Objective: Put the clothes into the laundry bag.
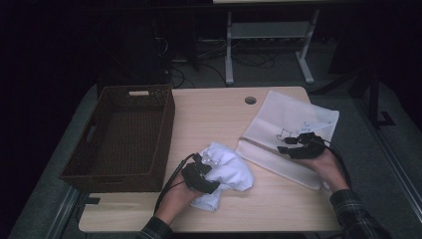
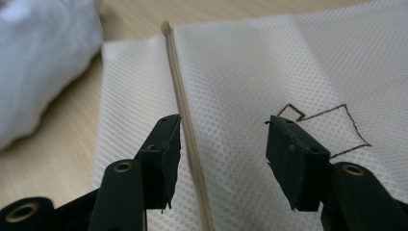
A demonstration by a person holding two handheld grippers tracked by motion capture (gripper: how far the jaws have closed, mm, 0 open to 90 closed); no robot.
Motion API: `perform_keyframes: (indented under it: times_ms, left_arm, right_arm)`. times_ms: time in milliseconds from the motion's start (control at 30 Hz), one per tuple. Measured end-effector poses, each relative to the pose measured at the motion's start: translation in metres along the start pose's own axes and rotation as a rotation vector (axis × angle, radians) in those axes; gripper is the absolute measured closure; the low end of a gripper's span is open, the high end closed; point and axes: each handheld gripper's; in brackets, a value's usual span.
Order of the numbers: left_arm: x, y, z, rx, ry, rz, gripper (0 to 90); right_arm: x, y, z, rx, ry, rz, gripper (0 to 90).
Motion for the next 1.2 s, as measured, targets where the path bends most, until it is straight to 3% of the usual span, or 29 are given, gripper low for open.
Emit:
perform_keyframes:
  times_ms: [367,767,933,1000,1200]
  left_arm:
    - [0.000,0.000,0.000,0.002,-0.005,-0.004,36.3]
    - [0.000,0.000,-0.001,0.004,-0.002,0.000,36.3]
    - [0.000,0.000,-0.001,0.005,-0.004,-0.002,36.3]
    - [-0.001,0.000,-0.001,0.005,-0.004,-0.002,36.4]
    - [-0.001,0.000,-0.001,0.005,-0.003,-0.004,36.3]
  right_arm:
    - [0.003,0.016,-0.007,-0.076,-0.032,0.013,51.0]
    - [0.005,0.021,-0.010,-0.109,0.001,0.045,85.3]
    - [0.007,0.017,-0.006,-0.071,0.032,0.042,87.7]
    - [0.007,0.011,-0.001,-0.021,0.050,0.039,87.9]
    - [0.004,0.003,0.008,0.053,0.080,0.032,88.0]
Point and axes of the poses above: each handheld gripper's, and its own axes: y roughly forward along the jaws, z roughly out of its top, x roughly to its right, and after that the axes turned 5 degrees about -y, right-handed
